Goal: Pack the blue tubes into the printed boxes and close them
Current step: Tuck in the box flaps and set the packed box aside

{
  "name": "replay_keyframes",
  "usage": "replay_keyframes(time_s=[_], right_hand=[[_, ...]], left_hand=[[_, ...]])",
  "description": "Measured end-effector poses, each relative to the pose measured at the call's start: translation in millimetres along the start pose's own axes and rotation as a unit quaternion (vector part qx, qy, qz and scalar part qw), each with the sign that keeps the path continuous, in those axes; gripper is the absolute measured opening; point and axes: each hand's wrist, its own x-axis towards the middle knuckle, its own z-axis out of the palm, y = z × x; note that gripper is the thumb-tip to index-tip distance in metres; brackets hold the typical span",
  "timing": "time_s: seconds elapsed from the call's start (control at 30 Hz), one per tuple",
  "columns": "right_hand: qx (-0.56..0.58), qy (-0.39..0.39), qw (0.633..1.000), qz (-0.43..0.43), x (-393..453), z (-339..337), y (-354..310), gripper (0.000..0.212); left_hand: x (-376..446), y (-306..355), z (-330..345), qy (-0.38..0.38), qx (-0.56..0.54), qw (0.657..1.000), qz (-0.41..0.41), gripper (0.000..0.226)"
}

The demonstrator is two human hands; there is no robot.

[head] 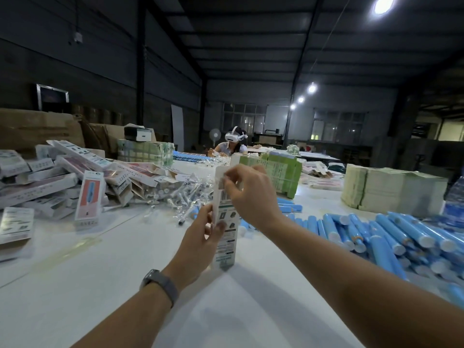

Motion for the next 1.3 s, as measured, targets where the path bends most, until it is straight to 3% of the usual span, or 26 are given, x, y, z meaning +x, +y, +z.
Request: replay_keyframes(time_s=[0.2,0.4,0.5,0.57,0.6,0.67,0.8,1.0,1.3], right_hand=[[-0.008,-0.032,0.999,-0.015,-14.8,9.8,9.8,0.039],[0.097,-0.005,0.994,0.055,-14.9,9.9,2.2,0.022],[0.306,-0.021,0.937,0.167,-22.4,13.0,-6.0,0.040],[0.419,-0.054,0.882,0.210,-30.6,21.0,-10.2,0.033],[0.434,-0.051,0.873,0.216,-33.3,24.0,-10.8,0.028],[0.440,-0.031,0.871,0.214,-35.1,27.1,-10.3,0.022],[0.450,-0.028,0.865,0.219,-36.3,32.2,-11.3,0.027],[0.471,-0.014,0.858,0.204,-41.5,35.5,-9.5,0.027],[0.461,0.005,0.868,0.186,-41.3,37.4,-9.2,0.028]], left_hand=[[2.4,-3.8,0.5,0.001,-0.008,1.000,0.003,0.030],[1.8,-1.0,0.8,-0.002,-0.045,0.999,-0.003,0.032],[1.4,0.4,0.1,-0.004,-0.063,0.998,0.000,0.021],[2.3,-1.5,-1.3,-0.003,-0.078,0.997,-0.010,0.022],[2.6,-2.2,-1.2,-0.004,-0.083,0.996,-0.012,0.022],[2.7,-3.4,-0.4,-0.005,-0.085,0.996,-0.010,0.025],[1.6,-3.3,-1.6,-0.004,-0.065,0.998,0.010,0.056],[3.6,4.2,1.7,-0.008,0.017,0.998,0.068,0.051],[7.3,15.6,-3.9,-0.007,0.073,0.995,0.066,0.054]])
